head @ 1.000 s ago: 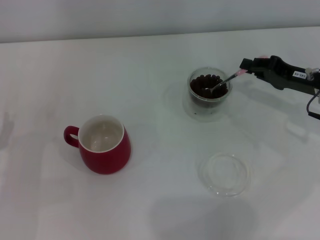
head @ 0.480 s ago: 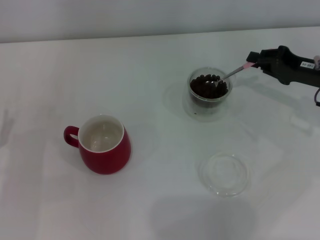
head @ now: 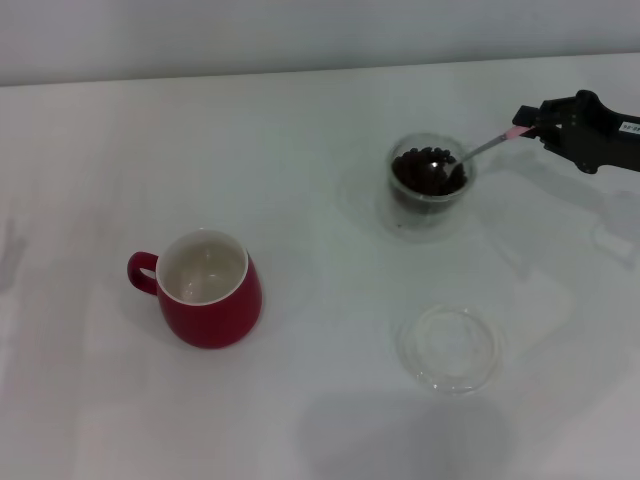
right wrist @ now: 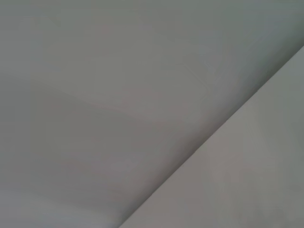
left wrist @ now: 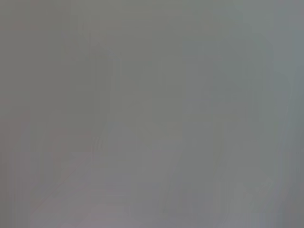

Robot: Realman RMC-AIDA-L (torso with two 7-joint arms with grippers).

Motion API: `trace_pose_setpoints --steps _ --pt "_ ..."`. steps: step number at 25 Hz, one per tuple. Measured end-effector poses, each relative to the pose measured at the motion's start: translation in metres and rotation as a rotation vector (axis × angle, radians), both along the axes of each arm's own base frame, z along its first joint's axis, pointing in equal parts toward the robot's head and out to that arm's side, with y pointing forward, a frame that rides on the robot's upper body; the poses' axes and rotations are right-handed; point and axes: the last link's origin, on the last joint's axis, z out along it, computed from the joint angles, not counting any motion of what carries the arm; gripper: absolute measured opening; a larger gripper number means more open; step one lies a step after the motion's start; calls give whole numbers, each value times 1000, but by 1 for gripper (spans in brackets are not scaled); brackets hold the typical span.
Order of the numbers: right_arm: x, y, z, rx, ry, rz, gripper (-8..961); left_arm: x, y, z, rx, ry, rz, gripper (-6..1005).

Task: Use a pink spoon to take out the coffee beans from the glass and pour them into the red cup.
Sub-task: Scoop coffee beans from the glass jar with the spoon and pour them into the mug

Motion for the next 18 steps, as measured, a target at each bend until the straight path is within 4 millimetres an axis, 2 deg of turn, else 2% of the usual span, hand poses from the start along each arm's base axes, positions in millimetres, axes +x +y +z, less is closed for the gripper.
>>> trace_pose_setpoints --steps 12,18 --pt "-12 4 3 8 64 25 141 -1 -1 0 2 15 4 864" --pt "-26 7 8 -18 115 74 141 -1 0 2 11 20 9 864"
